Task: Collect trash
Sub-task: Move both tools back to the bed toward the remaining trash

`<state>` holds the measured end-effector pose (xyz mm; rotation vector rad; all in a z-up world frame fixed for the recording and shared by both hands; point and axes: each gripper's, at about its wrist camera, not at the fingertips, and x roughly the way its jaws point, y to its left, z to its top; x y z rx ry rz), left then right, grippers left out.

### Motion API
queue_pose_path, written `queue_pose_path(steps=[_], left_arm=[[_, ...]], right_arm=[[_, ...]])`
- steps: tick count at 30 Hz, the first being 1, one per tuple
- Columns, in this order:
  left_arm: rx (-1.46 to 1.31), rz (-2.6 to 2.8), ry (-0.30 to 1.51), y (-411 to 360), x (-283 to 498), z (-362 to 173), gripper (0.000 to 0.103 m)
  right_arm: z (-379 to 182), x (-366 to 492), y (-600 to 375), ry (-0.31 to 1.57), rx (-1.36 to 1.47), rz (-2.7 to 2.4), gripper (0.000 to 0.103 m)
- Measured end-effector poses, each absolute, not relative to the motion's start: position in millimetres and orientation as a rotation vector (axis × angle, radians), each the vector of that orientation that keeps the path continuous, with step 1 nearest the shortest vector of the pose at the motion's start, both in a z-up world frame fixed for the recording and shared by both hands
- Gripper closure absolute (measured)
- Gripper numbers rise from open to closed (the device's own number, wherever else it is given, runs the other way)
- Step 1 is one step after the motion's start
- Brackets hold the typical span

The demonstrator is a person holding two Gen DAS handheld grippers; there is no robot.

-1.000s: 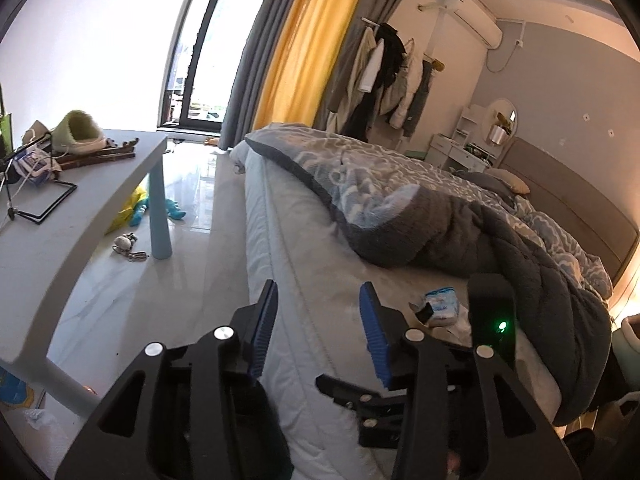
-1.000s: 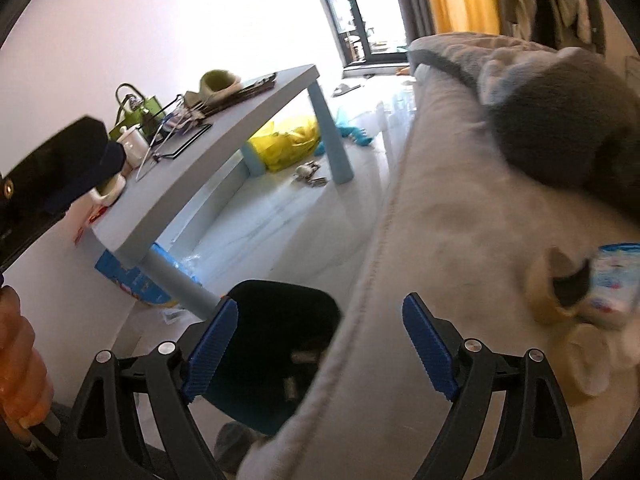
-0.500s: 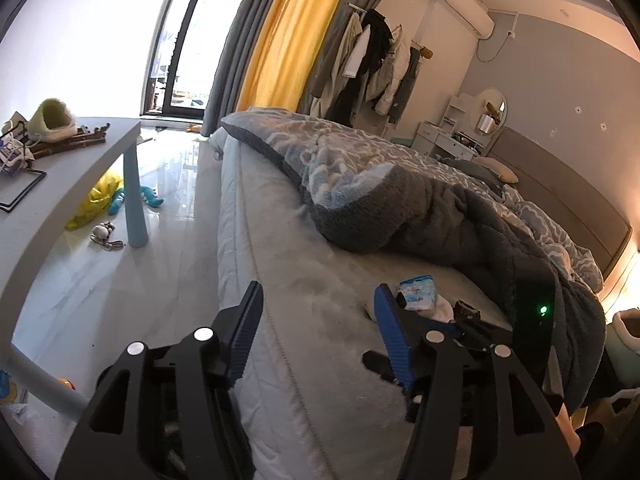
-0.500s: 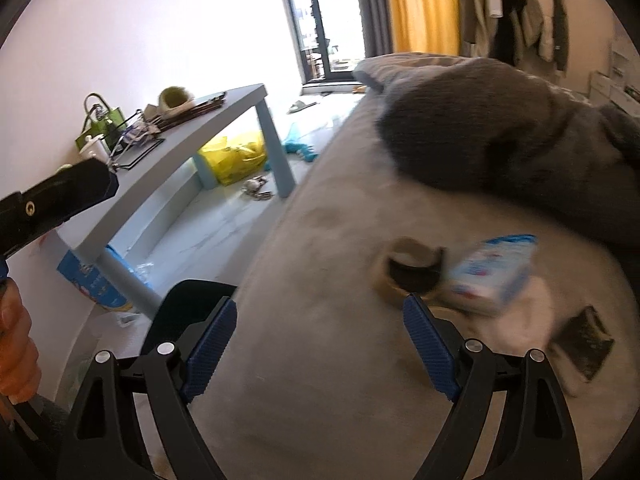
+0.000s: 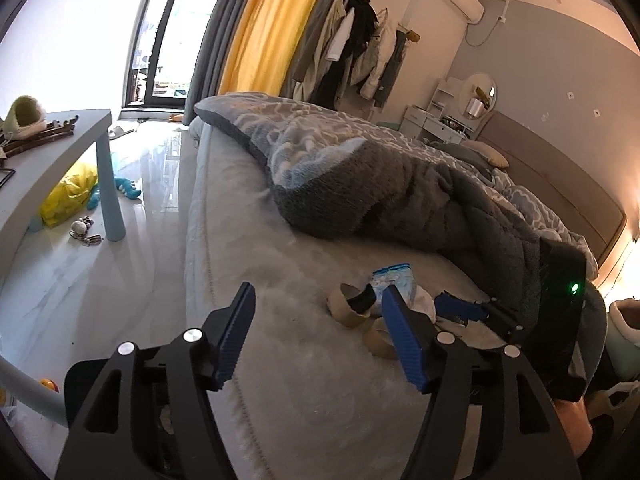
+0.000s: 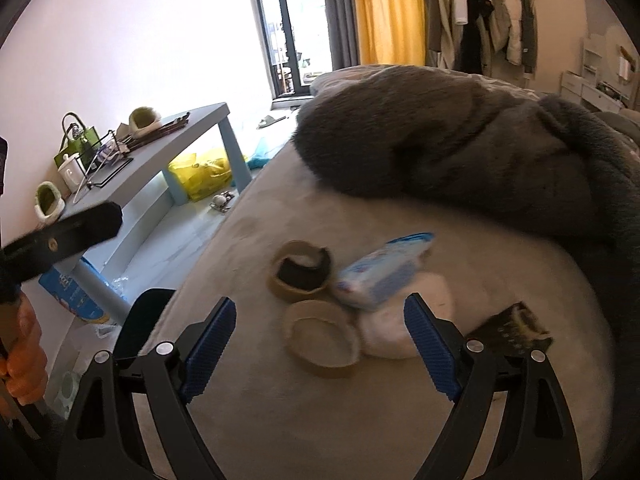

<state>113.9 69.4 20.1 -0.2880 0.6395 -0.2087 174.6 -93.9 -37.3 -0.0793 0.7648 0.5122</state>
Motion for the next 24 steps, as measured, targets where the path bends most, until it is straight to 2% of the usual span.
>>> queue_pose_path(steps=[8, 17, 24], left_arm=[[-0.274, -0.238, 0.667, 43, 135, 9, 0.030], [-0.237, -0.277, 0.694, 5, 156, -5, 0.029], [-0.197, -0.299, 0.703, -22, 170, -14, 0.040]], right_arm=[[-41, 187, -129, 0.762, -0.086, 0.449, 0.014], [-47, 196, -161, 0.757, -0.129, 0.405, 0.014], [-51, 203, -186, 0.761, -0.110, 0.388, 0.014]])
